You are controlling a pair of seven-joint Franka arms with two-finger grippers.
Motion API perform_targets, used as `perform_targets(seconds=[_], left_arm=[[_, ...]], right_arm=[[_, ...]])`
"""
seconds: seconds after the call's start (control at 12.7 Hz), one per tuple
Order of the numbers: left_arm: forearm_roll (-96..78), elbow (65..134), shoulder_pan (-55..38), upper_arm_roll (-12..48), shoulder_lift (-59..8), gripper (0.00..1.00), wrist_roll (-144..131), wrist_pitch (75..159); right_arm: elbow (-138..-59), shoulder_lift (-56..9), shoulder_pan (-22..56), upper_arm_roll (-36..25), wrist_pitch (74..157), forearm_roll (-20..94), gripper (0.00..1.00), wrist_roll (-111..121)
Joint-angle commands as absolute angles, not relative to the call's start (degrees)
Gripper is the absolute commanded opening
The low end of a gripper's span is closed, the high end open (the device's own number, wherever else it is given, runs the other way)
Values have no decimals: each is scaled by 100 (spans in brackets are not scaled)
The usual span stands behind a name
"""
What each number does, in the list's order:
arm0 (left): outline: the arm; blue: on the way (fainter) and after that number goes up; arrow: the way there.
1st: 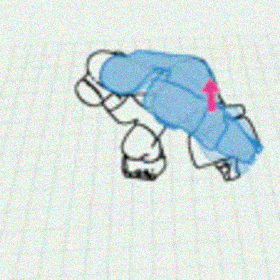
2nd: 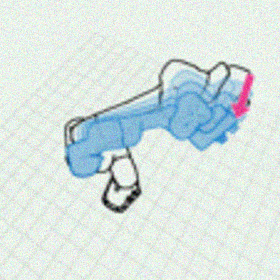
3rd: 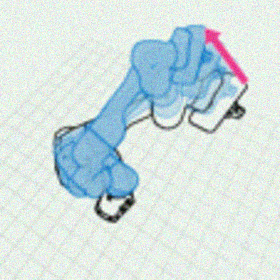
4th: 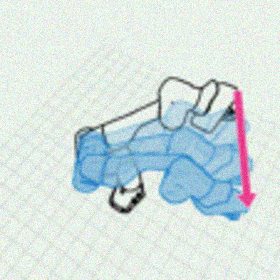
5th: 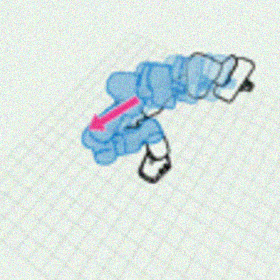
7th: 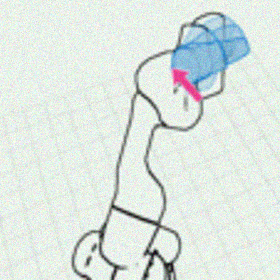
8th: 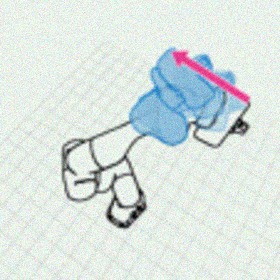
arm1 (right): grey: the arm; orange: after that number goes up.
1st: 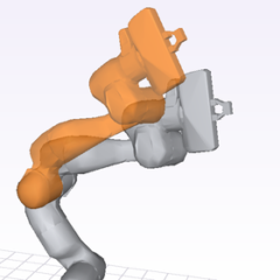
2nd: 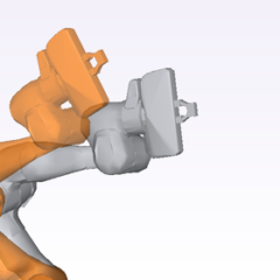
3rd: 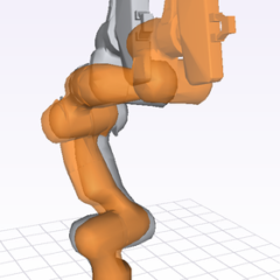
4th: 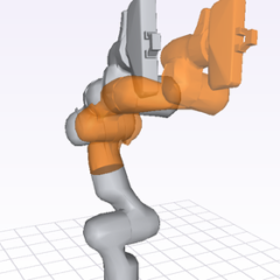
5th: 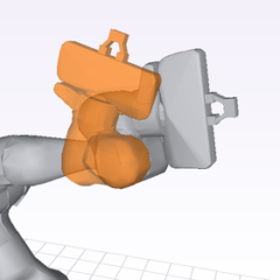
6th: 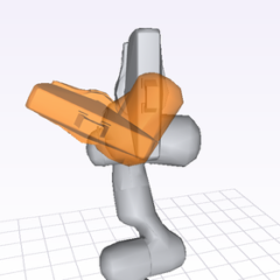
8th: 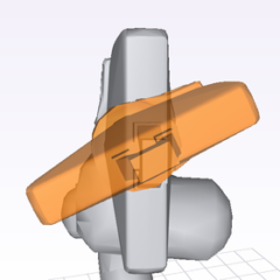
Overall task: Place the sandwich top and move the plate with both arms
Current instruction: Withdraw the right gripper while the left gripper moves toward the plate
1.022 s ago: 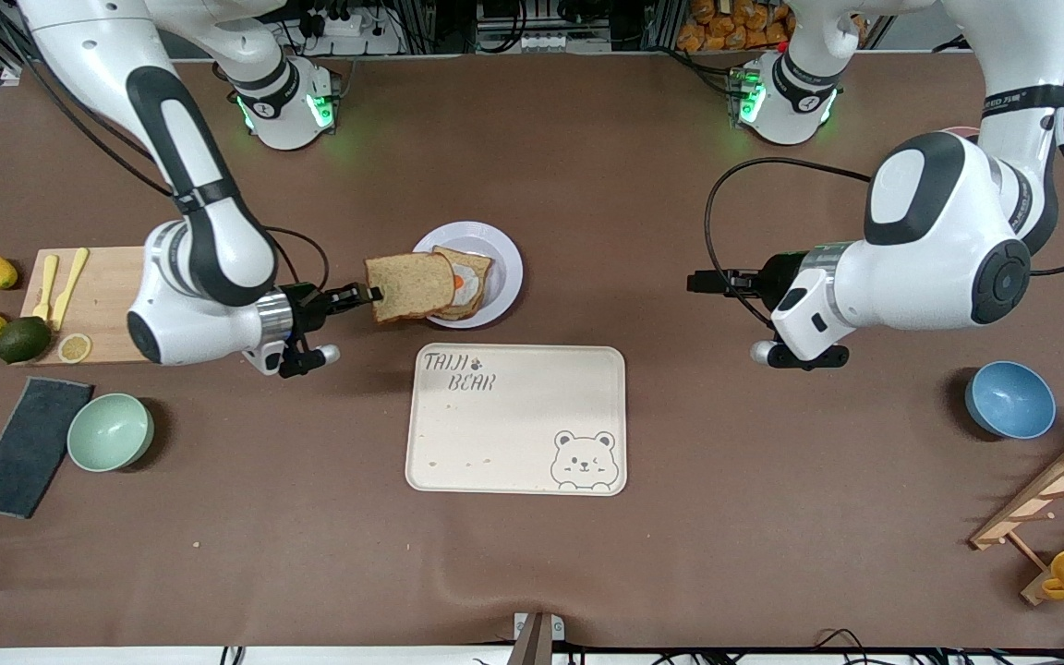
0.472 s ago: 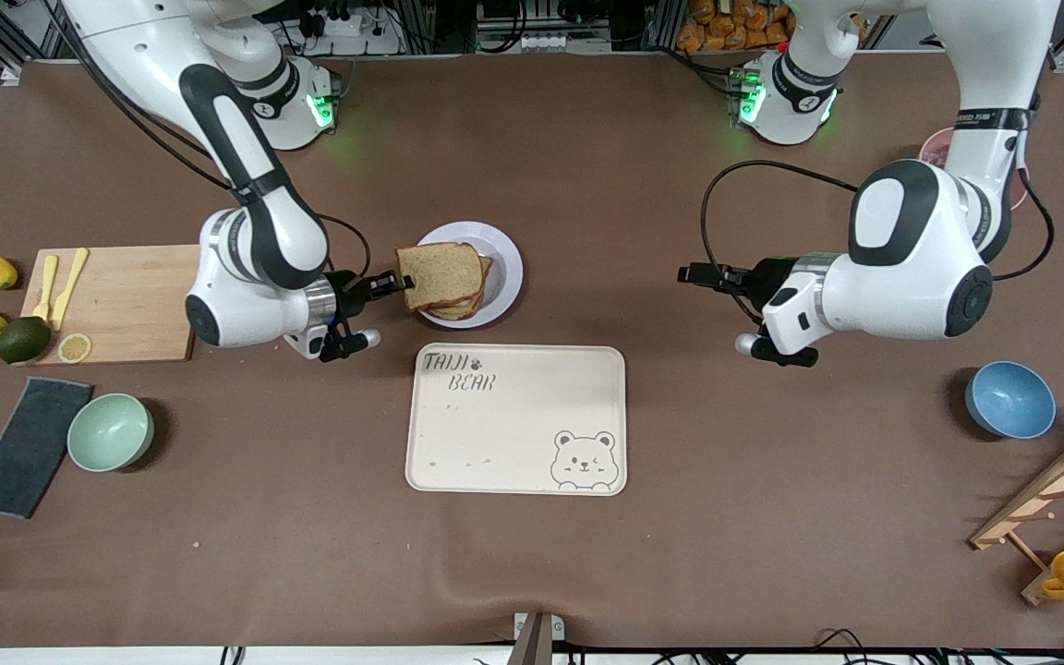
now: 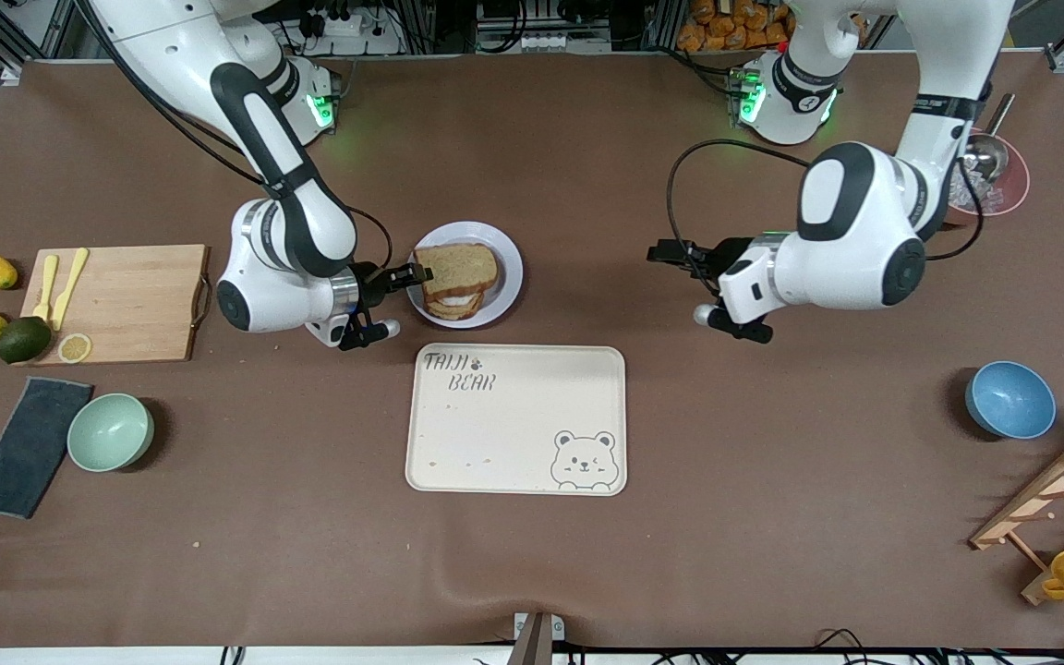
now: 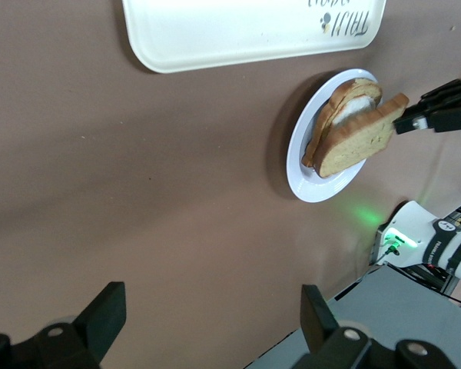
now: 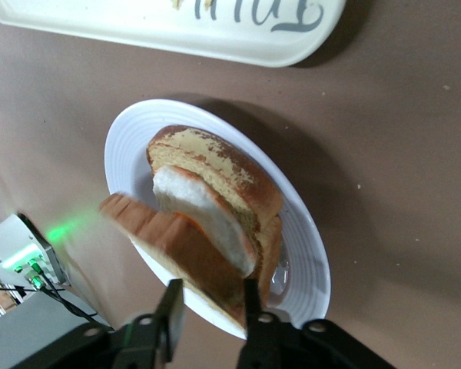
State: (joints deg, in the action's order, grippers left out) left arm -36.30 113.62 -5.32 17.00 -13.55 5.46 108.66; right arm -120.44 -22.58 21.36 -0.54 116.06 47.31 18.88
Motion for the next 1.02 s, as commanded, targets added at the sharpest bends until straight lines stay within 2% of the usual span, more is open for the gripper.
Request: perform_targets(seconds=[0.0,0.16,0.31,0.55,0.71,0.94], left_arm=[[-3884,11584,-518,1714,-1230,100,659,11030],[-4007,11593,-527,1723,-1362,100,772,11118],[-4436,11776,-510,1731,-1362,100,1088,11214],[-4885,12093,-720,1854,-1520,100,1414,11924],[-5080,12391,-782,1915,-1425,100,1703,11997],[-6183,12919,-808,2004,-1371,100,3318,12032]], right_arm=[[-11885,-2030,2057,-236,11174,4773,100,1696],[-11411,-2030,1960,-631,10428,4528,100,1688],[-10814,-2056,1951,-930,9829,3818,100,1469],[-9935,-2074,1602,-1072,9091,2692,100,1318],[-9232,-2109,1075,-1072,8441,2314,100,1362],[-8650,-2101,722,-1063,8341,1488,100,1764]])
